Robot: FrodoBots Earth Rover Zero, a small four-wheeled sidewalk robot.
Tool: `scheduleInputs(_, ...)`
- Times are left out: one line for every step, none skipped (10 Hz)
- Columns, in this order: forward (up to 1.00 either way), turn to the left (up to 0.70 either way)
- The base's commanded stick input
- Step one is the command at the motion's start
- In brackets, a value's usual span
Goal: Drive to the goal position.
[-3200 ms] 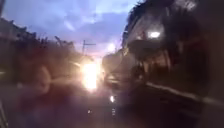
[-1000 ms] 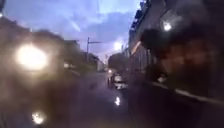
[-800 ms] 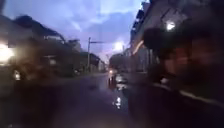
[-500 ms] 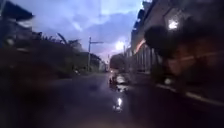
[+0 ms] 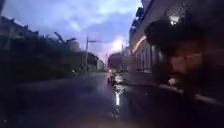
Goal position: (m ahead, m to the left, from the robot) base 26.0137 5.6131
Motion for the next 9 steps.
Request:
scheduleInputs(0.7, 0.0)
scheduleInputs(0.7, 0.0)
scheduleInputs(0.7, 0.0)
scheduleInputs(0.7, 0.0)
scheduleInputs(0.7, 0.0)
scheduleInputs(0.7, -0.06)
scheduleInputs(0.7, -0.22)
scheduleInputs(0.7, -0.32)
scheduleInputs(0.7, -0.15)
